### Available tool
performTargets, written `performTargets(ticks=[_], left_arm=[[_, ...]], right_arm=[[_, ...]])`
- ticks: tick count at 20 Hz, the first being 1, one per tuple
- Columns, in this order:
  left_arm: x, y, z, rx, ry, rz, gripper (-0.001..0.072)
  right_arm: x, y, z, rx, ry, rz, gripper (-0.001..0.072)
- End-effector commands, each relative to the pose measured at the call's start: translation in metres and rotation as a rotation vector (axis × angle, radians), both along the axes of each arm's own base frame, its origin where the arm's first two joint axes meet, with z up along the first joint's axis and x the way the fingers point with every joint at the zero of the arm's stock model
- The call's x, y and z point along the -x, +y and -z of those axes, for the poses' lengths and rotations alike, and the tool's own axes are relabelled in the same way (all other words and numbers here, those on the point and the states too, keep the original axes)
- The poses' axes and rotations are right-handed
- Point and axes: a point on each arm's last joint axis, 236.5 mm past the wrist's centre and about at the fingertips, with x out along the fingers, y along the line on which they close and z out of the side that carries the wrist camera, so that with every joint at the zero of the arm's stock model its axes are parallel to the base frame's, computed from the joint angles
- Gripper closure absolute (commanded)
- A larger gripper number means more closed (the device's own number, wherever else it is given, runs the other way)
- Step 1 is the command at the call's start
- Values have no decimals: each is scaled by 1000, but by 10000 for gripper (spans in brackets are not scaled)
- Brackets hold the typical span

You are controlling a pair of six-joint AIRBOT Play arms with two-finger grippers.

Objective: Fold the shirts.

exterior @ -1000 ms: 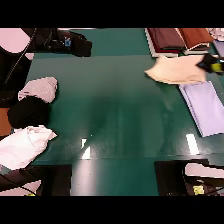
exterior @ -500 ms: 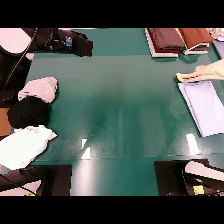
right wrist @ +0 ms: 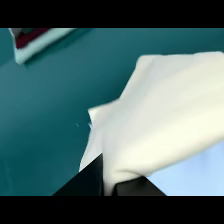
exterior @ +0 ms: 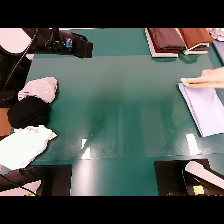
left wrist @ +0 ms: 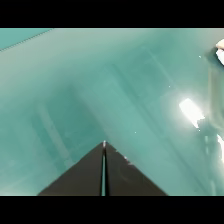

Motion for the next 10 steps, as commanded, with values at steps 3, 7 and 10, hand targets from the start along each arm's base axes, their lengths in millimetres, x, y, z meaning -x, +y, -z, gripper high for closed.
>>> performTargets(ticks=[3, 7, 10], left_arm=[[1, 0, 1, -3, 3, 2, 684], [1, 0, 1, -4, 3, 2, 684], [1, 0, 1, -3, 3, 2, 684]], right_arm=[[97, -10, 93, -9, 296, 130, 663], [157, -23, 145, -25, 463, 229, 224], [160, -37, 131, -14, 426, 279, 216]])
